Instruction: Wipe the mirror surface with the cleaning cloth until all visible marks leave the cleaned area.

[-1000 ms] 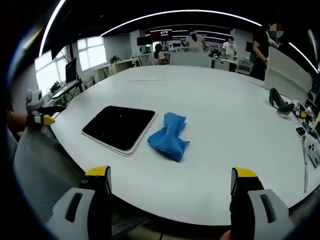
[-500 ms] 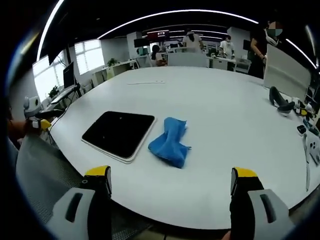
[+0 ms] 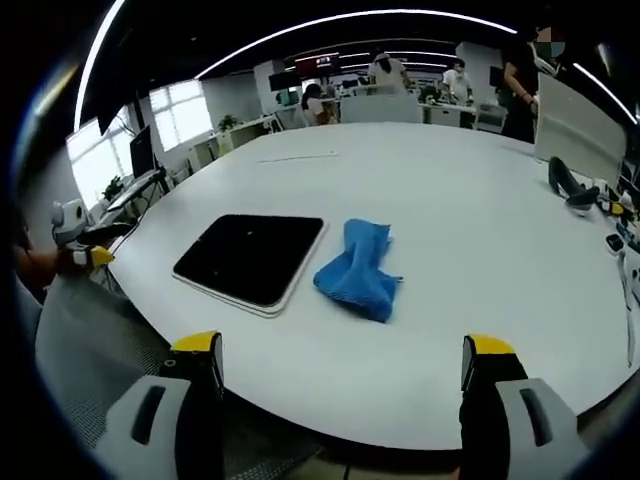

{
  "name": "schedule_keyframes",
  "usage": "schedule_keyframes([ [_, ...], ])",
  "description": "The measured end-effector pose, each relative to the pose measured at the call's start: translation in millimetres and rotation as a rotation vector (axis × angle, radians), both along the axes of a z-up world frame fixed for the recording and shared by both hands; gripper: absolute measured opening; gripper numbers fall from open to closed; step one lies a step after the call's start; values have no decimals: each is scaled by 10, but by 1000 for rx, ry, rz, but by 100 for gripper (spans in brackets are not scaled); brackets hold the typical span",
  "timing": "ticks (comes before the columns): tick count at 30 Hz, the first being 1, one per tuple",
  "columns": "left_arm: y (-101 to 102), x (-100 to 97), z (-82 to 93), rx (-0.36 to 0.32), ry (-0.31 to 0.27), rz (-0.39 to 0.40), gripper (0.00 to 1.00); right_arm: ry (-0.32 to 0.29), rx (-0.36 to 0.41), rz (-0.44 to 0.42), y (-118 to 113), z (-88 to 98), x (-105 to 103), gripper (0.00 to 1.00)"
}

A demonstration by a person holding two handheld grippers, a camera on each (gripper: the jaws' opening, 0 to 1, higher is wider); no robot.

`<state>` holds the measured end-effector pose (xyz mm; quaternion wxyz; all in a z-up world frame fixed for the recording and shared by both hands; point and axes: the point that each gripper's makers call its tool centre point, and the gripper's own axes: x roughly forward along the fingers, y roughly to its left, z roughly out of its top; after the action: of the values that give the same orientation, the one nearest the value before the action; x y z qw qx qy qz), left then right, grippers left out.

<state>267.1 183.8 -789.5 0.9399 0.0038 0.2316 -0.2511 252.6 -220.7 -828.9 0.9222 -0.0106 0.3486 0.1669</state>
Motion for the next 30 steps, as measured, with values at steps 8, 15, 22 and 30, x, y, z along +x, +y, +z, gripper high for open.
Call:
schedule_keyframes([
  [8,-27,-6,-31,-13,14,-17,99,-72,-45,3,-50,51,38,98],
  [15,-64,16,12,7,13,-36,99,-58,24,-81,-151,83,55,98],
  [22,-5,60,106,-4,-16,-4,99,-48,29,-82,-156,100,92,98],
  [30,-14,15,-10,12,5,-16,99,-69,17,-70,-95,142,132,98],
])
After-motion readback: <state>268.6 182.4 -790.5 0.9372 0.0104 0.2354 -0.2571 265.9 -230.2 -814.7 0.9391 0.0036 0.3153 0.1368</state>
